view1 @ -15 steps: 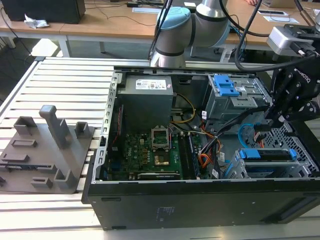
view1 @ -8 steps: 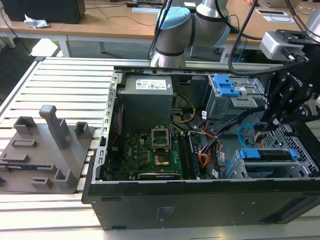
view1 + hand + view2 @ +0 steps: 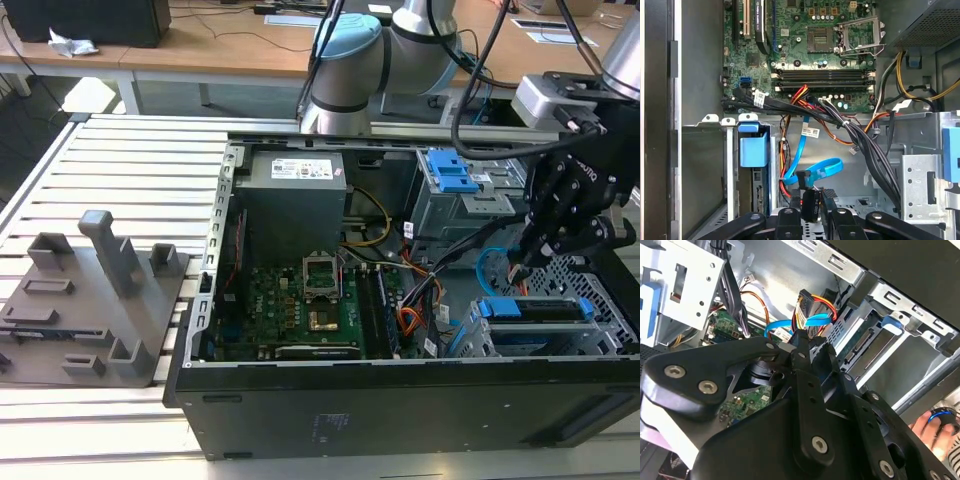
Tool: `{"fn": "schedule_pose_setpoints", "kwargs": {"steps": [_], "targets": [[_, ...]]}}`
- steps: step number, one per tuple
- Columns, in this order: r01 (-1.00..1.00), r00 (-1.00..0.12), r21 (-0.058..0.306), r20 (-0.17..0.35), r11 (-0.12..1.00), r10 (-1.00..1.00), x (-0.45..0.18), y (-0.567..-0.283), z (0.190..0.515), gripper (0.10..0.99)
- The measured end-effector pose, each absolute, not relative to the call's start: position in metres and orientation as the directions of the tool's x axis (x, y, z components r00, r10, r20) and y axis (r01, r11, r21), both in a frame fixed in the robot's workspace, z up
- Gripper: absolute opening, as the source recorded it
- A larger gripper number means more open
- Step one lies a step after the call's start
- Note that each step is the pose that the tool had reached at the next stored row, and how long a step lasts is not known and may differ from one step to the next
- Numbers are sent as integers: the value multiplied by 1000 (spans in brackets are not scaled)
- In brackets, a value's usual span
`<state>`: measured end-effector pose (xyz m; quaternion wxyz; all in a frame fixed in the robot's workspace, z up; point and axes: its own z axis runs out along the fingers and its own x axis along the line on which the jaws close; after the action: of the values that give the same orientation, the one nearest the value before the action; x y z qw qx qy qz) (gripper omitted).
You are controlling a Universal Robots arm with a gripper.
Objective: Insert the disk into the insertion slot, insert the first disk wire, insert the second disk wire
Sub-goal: 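Insert the first disk wire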
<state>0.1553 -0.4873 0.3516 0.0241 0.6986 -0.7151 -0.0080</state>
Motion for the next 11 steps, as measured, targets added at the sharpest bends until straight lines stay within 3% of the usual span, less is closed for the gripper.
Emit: {"fn": "schedule_pose_setpoints", "kwargs": {"steps": [2, 4, 11], "targets": [[-999, -23, 45, 24, 24, -999, 155, -487, 352, 286], [-999, -23, 45, 24, 24, -999, 155, -487, 352, 173], [-999, -23, 45, 27, 24, -999, 163, -487, 352, 173]]}}
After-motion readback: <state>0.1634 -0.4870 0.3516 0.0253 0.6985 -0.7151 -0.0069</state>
